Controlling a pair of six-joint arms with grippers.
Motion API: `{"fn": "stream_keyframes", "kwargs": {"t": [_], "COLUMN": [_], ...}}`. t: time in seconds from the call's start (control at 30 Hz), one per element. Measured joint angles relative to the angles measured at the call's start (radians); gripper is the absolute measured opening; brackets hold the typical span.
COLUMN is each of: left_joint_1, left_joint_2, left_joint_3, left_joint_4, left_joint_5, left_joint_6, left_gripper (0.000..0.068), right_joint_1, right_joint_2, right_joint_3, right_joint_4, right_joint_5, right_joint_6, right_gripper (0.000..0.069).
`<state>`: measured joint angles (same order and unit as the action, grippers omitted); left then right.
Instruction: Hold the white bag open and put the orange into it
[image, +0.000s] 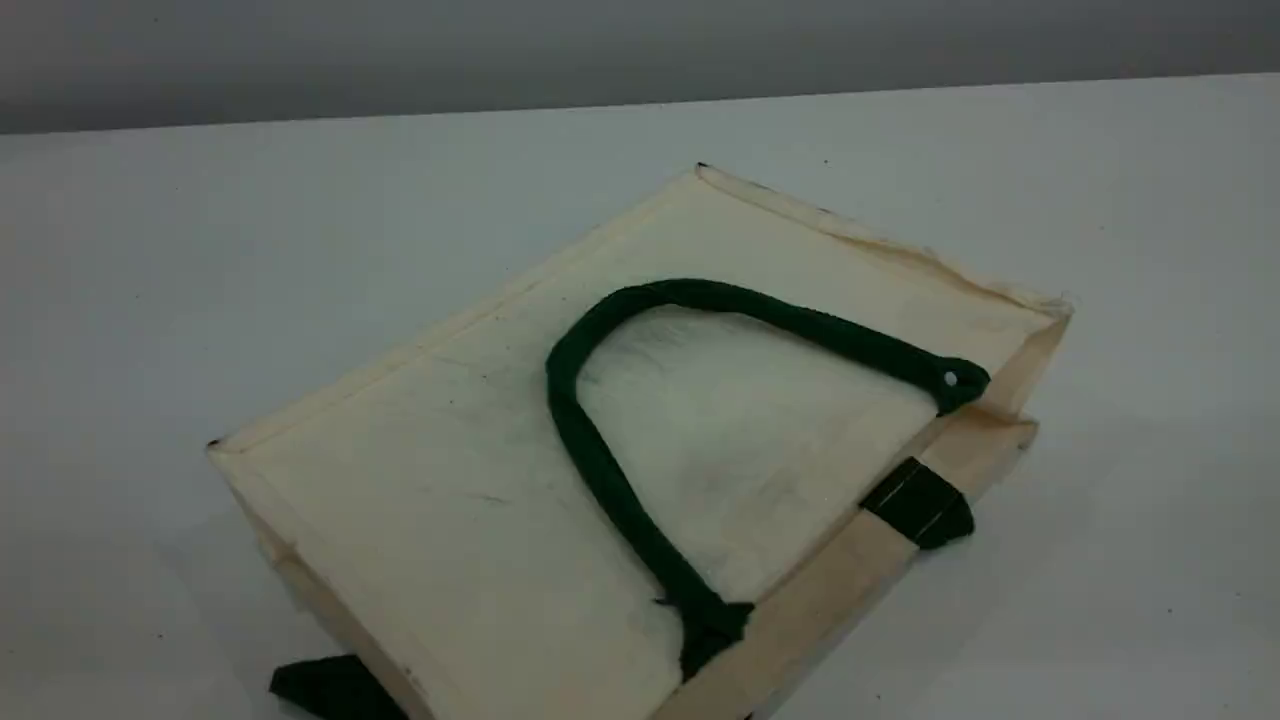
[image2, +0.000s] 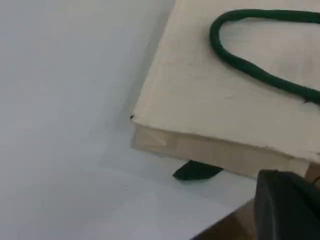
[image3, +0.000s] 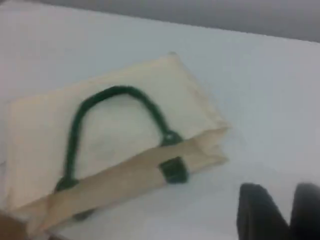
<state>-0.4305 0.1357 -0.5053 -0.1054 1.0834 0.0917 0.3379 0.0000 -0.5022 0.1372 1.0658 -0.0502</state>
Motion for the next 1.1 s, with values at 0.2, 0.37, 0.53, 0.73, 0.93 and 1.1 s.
{"fn": "stream_keyframes", "kwargs": {"t": [0.2,0.37,0.53,0.73,0.93,1.1], "left_joint_1": [0.000,0.000,0.010,0.158,0.322,0.420], "left_joint_2": [0.001,0.001,0.001,0.001,-0.004,-0.074], "left_joint_3": [0.000,0.000,0.000,0.000,0.000,0.000], "left_joint_4": [0.000,0.000,-0.002,-0.004,-0.003,-0.001], "left_joint_5": [0.000,0.000,0.000,0.000,0.000,0.000], "left_joint_6": [0.000,0.000,0.000,0.002,0.002,0.002], "left_gripper": [0.0010,0.0010,0.0013,0.0019,0.0025,0.0026], "right_joint_1": [-0.218,-0.281,-0.279,-0.279,-0.279,-0.279], "right_joint_2": [0.000,0.000,0.000,0.000,0.000,0.000], "right_joint_3": [0.000,0.000,0.000,0.000,0.000,0.000], "right_joint_4": [0.000,0.002,0.003,0.002,0.002,0.000], "right_joint_5": [0.000,0.000,0.000,0.000,0.000,0.000], "right_joint_6": [-0.002,-0.003,-0.003,-0.003,-0.003,-0.003], "right_gripper": [0.0177,0.0184,0.0192,0.0193,0.0197,0.0205]}}
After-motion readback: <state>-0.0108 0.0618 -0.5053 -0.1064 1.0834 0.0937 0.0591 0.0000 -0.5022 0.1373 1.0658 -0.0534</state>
